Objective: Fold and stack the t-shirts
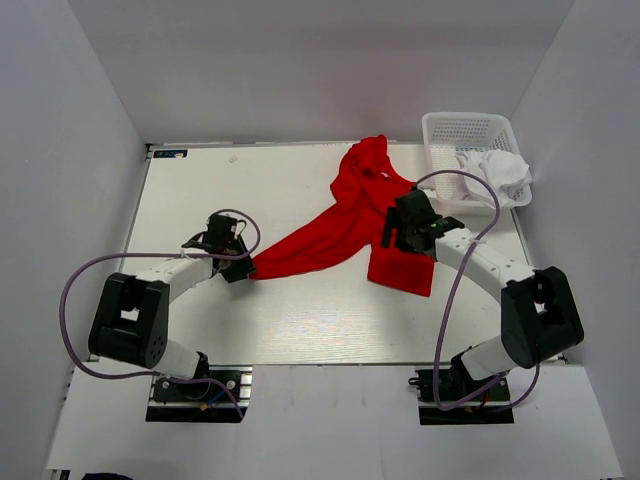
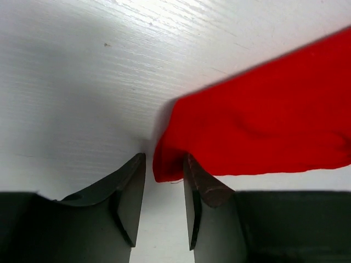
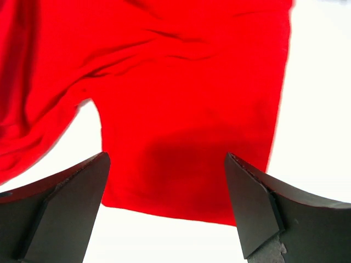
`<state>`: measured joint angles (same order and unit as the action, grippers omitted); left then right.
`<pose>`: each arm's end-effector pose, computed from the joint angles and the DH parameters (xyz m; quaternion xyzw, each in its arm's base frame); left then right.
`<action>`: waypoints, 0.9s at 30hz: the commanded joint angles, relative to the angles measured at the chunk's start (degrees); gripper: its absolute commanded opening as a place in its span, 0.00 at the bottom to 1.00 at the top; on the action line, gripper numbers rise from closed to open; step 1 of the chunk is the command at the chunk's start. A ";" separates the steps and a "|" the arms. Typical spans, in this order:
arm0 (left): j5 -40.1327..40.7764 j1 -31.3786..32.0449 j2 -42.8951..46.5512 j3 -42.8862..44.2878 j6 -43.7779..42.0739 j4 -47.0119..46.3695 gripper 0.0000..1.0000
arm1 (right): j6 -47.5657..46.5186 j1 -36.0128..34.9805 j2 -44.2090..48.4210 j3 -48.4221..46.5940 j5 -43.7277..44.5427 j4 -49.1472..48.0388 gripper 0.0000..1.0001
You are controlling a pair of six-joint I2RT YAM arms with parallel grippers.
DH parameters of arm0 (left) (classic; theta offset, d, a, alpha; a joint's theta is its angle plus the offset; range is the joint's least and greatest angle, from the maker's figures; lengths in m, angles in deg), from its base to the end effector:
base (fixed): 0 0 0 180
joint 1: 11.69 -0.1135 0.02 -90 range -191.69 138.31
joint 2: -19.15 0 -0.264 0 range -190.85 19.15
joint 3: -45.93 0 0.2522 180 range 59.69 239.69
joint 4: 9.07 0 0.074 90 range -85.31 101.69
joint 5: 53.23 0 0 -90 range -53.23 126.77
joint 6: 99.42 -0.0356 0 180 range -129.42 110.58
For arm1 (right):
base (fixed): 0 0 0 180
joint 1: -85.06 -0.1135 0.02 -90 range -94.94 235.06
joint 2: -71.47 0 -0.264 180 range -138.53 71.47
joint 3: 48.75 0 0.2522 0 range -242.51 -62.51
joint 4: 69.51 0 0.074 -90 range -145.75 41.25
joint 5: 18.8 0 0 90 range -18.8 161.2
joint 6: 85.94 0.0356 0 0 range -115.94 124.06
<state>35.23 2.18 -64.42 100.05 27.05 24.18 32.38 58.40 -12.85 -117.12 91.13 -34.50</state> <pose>0.2525 -0.0633 0.1545 -0.1873 0.9535 -0.1122 0.2080 0.2772 0.1256 0.2234 0.0713 0.9274 0.0072 0.3672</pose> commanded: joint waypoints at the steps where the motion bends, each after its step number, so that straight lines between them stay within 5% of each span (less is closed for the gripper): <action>1: -1.79 1.16 0.51 -0.90 -0.78 -0.49 0.44 | 2.79 0.72 2.22 0.47 3.98 1.50 0.90; 5: -5.22 1.86 -1.06 -1.51 -1.31 -1.56 0.39 | 4.46 1.69 1.96 0.91 5.65 4.67 0.90; 7: -4.36 3.00 -2.21 -1.51 -1.31 -1.56 0.25 | 4.73 2.66 2.40 1.26 6.00 6.95 0.90; 9: -2.86 3.01 -2.83 -0.90 -0.78 0.63 0.00 | 6.31 3.62 3.10 1.87 6.88 9.06 0.90; 21: -0.30 3.53 5.52 0.86 0.35 3.19 0.00 | 4.99 7.05 3.19 10.91 -2.96 9.52 0.88; 25: 0.31 3.53 5.52 0.86 0.36 4.51 0.00 | 4.65 8.11 -0.14 11.72 -6.88 5.73 0.80; 27: 0.31 3.53 5.52 0.86 0.36 4.51 0.00 | 4.82 8.46 -1.03 11.54 -8.23 5.02 0.67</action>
<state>34.66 5.41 -60.77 99.94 27.07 27.41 36.84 66.34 -12.10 -105.82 86.23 -26.98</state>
